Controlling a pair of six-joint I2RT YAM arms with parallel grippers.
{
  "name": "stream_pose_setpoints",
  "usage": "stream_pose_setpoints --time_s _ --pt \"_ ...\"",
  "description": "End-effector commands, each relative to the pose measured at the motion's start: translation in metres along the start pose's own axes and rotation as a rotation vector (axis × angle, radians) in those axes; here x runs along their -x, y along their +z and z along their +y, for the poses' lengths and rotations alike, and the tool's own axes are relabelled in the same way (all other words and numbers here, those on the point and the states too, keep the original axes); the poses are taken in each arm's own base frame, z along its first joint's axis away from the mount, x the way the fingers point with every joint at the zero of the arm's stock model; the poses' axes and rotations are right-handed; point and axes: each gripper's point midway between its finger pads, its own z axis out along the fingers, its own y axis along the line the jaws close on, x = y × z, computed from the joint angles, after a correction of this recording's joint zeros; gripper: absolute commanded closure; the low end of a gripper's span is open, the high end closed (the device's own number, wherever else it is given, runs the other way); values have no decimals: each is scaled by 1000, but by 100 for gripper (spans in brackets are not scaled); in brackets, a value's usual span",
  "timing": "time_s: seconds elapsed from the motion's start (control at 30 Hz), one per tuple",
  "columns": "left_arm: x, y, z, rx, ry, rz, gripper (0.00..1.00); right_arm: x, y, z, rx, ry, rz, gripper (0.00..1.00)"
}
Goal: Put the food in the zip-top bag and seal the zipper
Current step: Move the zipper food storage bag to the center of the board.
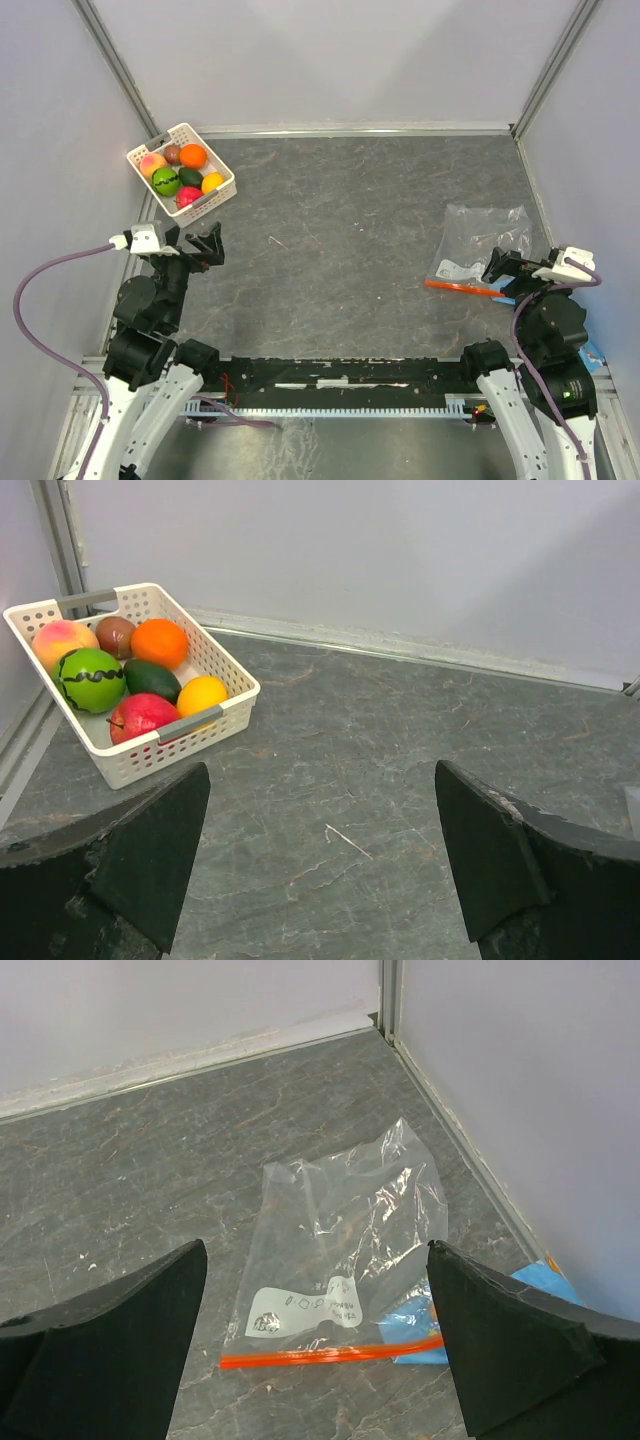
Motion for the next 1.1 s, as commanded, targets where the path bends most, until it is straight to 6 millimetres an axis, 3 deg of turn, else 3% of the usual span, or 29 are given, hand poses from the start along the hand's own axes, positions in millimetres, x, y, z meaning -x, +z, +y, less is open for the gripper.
stream_pose_setpoints --time_s 0.0,0.33,0.53,0.8,1.07 --pt "13 3 -6 -28 -5 -47 0 22 -1 3 8 38 -67 1" --pt "13 6 -12 -49 -12 -30 0 13 2 10 2 112 31 1" --pt "12 6 -15 -65 -12 -18 0 -9 11 21 7 180 126 1" --pt "6 8 -19 -82 -5 0 1 -61 30 36 -10 238 309 1" --pt "0 12 -20 -85 4 24 0 -138 52 46 -69 160 596 1"
